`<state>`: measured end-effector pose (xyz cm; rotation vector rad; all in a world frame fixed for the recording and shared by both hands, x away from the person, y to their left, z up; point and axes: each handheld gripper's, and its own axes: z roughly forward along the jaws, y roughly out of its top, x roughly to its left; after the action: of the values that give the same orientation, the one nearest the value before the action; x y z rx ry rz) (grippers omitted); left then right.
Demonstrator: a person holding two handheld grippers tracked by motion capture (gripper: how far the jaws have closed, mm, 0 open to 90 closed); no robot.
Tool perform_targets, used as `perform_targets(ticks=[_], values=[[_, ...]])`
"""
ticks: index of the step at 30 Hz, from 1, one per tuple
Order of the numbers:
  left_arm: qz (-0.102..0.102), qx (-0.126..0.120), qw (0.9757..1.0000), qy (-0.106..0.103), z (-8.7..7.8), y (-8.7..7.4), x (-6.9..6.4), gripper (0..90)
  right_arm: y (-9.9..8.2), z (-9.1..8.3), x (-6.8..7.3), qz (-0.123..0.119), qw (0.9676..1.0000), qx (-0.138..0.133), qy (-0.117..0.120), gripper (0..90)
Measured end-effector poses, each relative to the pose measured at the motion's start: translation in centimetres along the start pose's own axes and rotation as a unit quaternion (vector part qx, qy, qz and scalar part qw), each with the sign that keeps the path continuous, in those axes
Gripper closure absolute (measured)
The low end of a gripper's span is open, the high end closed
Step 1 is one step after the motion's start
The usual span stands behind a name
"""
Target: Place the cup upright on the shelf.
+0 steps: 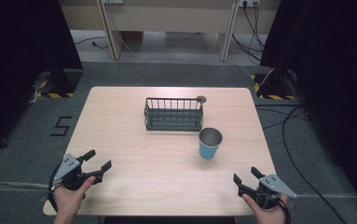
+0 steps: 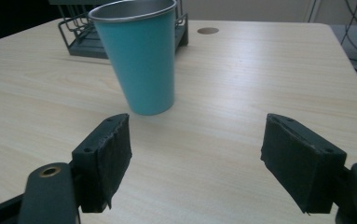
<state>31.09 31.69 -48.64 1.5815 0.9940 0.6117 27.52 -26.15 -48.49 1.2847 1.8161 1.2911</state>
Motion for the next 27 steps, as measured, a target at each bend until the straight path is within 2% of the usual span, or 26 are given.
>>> perform_targets(ticks=[4,9,13,15,20,22,27], values=[[-0.003,0.002,1.0,-0.001,-0.2,0.0,0.0,15.1,0.0,0.0,0.3,0.004,0.9997,-0.018,0.016,26.9],[-0.006,-0.001,1.0,-0.003,-0.3,0.1,0.0,14.9,0.3,0.3,0.5,-0.005,0.9992,-0.028,0.028,27.9],[-0.008,-0.004,0.9999,-0.005,-0.4,0.2,0.0,15.1,0.4,0.8,0.7,0.0,0.9986,-0.03,0.044,30.1],[-0.008,-0.004,1.0,-0.004,-0.4,0.2,0.0,15.3,0.4,1.0,0.8,-0.006,0.9985,-0.029,0.045,31.1],[-0.008,-0.005,1.0,-0.003,-0.5,0.1,0.0,15.9,0.9,1.4,1.2,-0.001,0.9982,-0.025,0.054,31.8],[-0.008,-0.004,1.0,-0.003,-0.5,0.1,0.0,16.0,1.1,1.6,1.3,0.002,0.9983,-0.024,0.054,30.6],[-0.009,-0.003,0.9999,-0.004,-0.4,0.0,0.0,16.5,1.4,2.4,1.3,-0.017,0.9982,-0.023,0.052,18.3]])
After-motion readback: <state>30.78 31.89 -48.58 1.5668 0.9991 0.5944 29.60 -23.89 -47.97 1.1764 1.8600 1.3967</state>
